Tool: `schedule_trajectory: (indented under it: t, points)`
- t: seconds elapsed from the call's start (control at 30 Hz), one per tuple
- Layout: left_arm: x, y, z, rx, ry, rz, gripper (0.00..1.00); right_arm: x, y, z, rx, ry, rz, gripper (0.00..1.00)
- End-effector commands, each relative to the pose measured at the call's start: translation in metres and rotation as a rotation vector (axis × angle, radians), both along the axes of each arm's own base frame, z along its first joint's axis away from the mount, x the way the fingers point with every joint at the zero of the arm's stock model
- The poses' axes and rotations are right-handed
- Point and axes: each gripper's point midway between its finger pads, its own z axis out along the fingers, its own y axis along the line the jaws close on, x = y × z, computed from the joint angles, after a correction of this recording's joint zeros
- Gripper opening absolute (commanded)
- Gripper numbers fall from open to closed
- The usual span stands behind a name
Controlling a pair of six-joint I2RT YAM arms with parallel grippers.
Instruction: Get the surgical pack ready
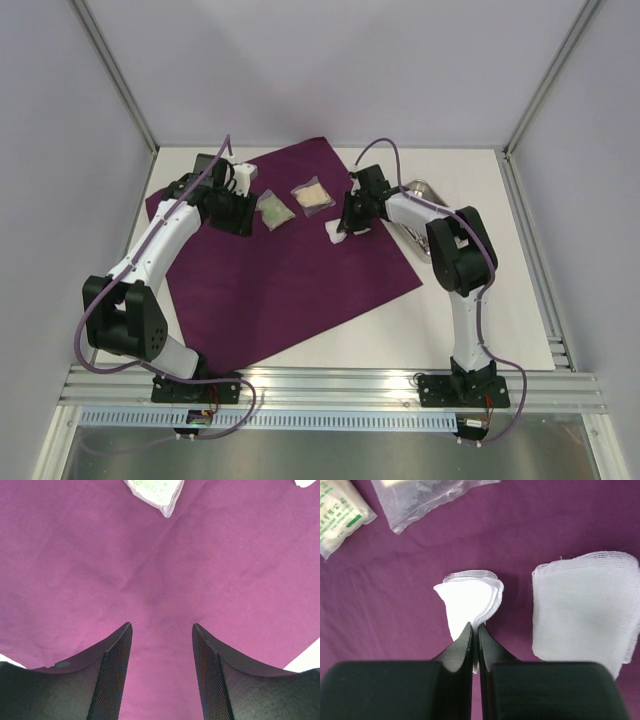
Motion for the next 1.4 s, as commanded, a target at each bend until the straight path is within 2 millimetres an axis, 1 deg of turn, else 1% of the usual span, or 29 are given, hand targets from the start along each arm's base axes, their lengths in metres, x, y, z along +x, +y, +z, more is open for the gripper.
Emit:
schedule_trajectory:
  t: [0.0,0.07,0.13,0.17,0.2,0.27,0.3,0.37,0.4,0.5,0.63,0.67,0.87,1.03,1.17,1.37]
  points:
    - [0.001,-0.002,0.003,-0.004,-0.014,-0.027,0.60,0.005,0.017,0.033,0.090,-0.038,0.014,0.00]
    - [0.001,-0.002,0.004,0.000,-0.019,-0.027,0.60,0.007,0.021,0.043,0.119,-0.055,0.021,0.01]
    - [0.001,-0.001,0.005,0.001,-0.020,-0.026,0.60,0.008,0.023,0.061,0.149,-0.093,0.034,0.00]
    - [0.000,-0.001,0.004,0.002,-0.019,-0.026,0.60,0.011,0.022,0.067,0.158,-0.115,0.035,0.01]
    - [0.001,0.000,0.006,0.002,-0.026,-0.025,0.60,0.013,0.020,0.081,0.174,-0.144,0.029,0.00]
    - [0.001,0.000,0.007,0.002,-0.029,-0.026,0.60,0.020,0.007,0.088,0.181,-0.176,-0.003,0.01]
    - [0.001,0.000,0.007,0.002,-0.029,-0.026,0.60,0.026,-0.003,0.096,0.186,-0.195,-0.028,0.00]
    - [0.001,0.000,0.007,0.002,-0.031,-0.026,0.60,0.029,-0.012,0.096,0.190,-0.201,-0.042,0.00]
    - [0.001,0.000,0.009,0.001,-0.037,-0.026,0.60,0.031,-0.021,0.092,0.186,-0.188,-0.060,0.01]
    - [0.001,0.000,0.008,0.002,-0.032,-0.026,0.60,0.034,-0.035,0.083,0.175,-0.171,-0.083,0.00]
    - [0.001,0.000,0.007,0.004,-0.029,-0.025,0.60,0.036,-0.044,0.071,0.167,-0.143,-0.103,0.01]
    - [0.002,0.000,0.008,0.003,-0.032,-0.025,0.60,0.037,-0.045,0.065,0.163,-0.131,-0.107,0.00]
    - [0.002,0.000,0.007,0.004,-0.029,-0.025,0.60,0.039,-0.048,0.047,0.173,-0.088,-0.132,0.00]
    - [0.002,0.000,0.005,0.007,-0.027,-0.025,0.60,0.038,-0.043,0.045,0.212,-0.082,-0.130,0.00]
    - [0.002,0.000,0.004,0.005,-0.023,-0.025,0.60,0.039,-0.049,0.037,0.199,-0.068,-0.160,0.00]
    - [0.002,0.000,0.005,0.005,-0.025,-0.027,0.60,0.038,-0.067,0.015,0.131,-0.041,-0.208,0.01]
